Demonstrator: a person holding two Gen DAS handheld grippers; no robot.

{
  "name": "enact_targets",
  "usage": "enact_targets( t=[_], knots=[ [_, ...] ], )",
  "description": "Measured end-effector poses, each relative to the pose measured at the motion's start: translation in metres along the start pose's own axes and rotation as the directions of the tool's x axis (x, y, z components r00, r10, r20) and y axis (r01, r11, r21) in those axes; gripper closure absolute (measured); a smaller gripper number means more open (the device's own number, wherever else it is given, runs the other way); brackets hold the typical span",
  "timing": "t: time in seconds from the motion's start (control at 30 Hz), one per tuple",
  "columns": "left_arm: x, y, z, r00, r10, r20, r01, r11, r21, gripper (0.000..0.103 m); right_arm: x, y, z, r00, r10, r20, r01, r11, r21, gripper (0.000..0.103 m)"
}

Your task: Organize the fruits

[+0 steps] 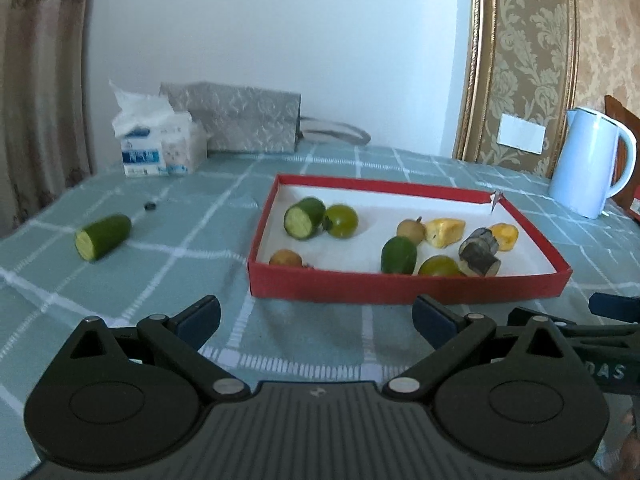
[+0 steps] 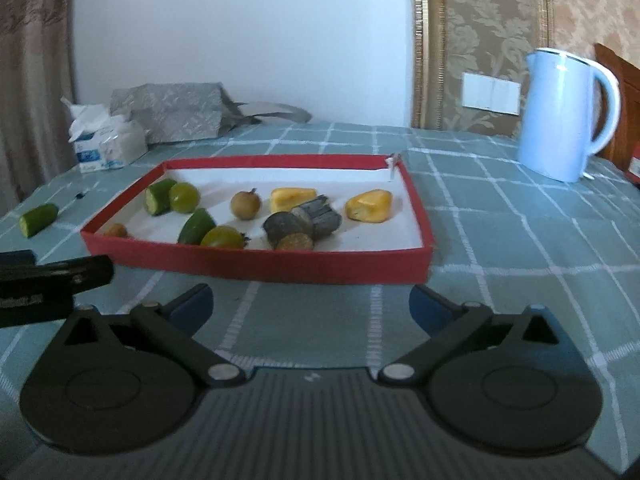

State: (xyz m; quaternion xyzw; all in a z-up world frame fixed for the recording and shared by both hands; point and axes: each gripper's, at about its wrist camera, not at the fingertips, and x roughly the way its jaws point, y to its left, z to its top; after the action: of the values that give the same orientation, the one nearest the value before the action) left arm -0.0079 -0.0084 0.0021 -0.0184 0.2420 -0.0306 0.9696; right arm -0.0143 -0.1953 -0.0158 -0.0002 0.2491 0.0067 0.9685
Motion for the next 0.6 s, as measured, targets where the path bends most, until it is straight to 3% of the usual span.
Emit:
enact_targets(
  t=[0.2, 0.6],
  knots=[
    [-0.016, -0.013, 0.005, 0.999, 0.013, 0.046, -0.015, 0.999, 0.029, 0.000, -0.001, -0.009, 0.001, 1.000, -0.031, 0.002, 0.031, 0.997, 0.068, 0.000],
    [-0.030, -0.029, 0.005, 0.997, 0.023, 0.079, -0.029, 0.997, 0.072, 0.000, -0.006, -0.006, 0.002, 0.998, -0.056, 0.028, 0.054, 0.995, 0.081, 0.000]
  ],
)
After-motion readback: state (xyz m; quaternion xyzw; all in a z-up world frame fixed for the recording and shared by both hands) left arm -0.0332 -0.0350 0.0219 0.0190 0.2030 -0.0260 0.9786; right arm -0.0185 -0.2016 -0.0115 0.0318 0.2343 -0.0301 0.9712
